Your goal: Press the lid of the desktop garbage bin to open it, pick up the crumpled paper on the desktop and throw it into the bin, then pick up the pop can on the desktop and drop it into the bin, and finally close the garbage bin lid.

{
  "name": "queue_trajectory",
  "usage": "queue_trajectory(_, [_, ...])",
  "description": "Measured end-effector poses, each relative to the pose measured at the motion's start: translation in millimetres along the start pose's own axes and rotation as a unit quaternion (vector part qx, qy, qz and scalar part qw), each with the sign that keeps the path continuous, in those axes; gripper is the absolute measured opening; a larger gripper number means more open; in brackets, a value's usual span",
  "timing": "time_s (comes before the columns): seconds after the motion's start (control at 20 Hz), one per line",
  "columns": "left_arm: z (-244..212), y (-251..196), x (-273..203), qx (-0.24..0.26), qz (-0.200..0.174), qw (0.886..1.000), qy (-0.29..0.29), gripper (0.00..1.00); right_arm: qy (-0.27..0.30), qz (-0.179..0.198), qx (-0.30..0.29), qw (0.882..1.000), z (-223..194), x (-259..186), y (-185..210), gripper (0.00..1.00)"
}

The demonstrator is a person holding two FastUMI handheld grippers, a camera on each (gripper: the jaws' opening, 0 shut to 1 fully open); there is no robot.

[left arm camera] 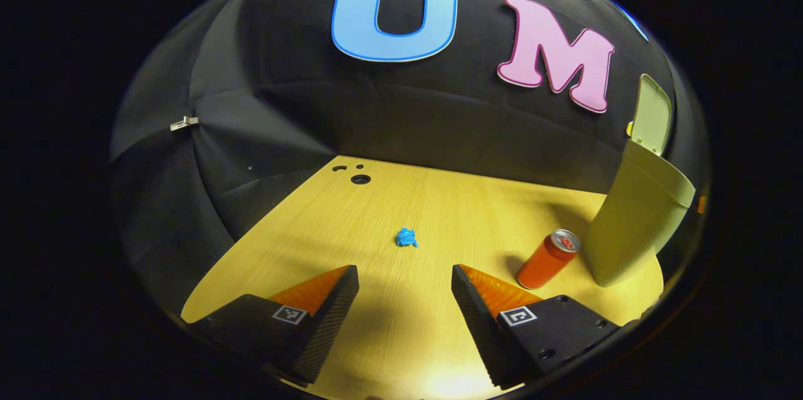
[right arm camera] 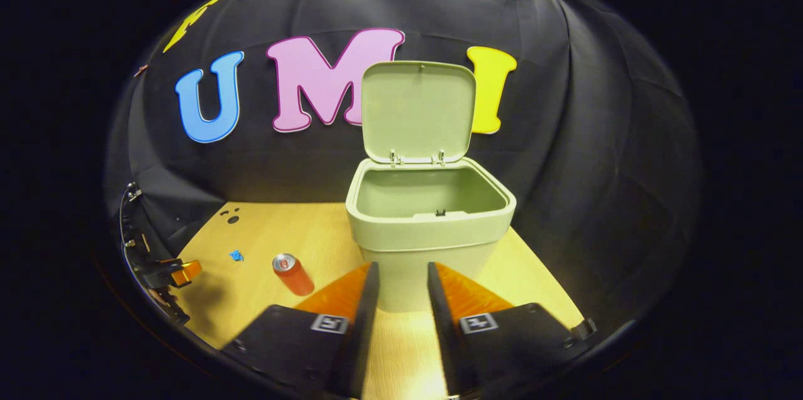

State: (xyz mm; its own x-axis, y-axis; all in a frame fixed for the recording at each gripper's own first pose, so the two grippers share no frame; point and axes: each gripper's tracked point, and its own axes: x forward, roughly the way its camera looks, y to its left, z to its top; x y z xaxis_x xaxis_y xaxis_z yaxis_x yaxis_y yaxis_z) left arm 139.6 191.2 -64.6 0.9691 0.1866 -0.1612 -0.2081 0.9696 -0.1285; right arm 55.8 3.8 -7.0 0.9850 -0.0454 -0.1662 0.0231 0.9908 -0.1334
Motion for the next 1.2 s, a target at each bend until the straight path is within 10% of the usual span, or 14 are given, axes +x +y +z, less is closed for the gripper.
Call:
queue_trajectory(0.2, [-1, 1, 41, 0.004, 0.002, 1.0, 0.006, 0.95, 0.027, 0.005, -0.014, 1.0, -20, 8, 2, 1.0])
queue_trajectory(1.2, [-26, -8, 194, 0.044, 0.013, 0.997, 0.067, 0.95, 0.138, 0.054, -0.045, 0.988, -113, 30, 29, 0.99])
